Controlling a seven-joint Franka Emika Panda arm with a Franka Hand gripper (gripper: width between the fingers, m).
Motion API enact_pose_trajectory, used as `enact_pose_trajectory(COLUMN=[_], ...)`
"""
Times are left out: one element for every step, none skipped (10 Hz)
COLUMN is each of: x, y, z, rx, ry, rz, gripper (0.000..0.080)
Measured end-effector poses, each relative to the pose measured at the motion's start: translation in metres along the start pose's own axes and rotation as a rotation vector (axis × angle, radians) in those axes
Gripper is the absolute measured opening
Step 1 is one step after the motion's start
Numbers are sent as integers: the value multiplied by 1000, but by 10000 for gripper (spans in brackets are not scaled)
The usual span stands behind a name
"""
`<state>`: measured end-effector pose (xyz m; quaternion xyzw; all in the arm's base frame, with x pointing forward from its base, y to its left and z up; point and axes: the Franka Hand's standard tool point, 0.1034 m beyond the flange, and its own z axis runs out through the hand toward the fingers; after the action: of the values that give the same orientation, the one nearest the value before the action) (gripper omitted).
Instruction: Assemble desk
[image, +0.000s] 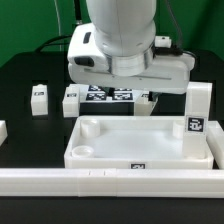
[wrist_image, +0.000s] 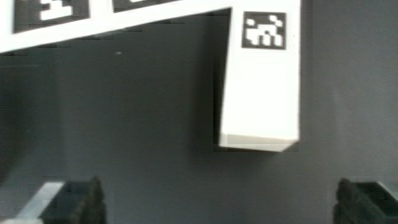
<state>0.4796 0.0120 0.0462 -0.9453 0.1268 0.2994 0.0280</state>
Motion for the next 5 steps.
enact_pose_trajectory(x=[-1,-3,-5,-5,-5], y=[-6,-7,-3,-4,-4], z=[1,1,3,4,4], rx=[55,100,101,98,98], ry=[-10,-32,-51,-50,-50], rz=[41,78,92,88,88], gripper=[648,648,648,648,648])
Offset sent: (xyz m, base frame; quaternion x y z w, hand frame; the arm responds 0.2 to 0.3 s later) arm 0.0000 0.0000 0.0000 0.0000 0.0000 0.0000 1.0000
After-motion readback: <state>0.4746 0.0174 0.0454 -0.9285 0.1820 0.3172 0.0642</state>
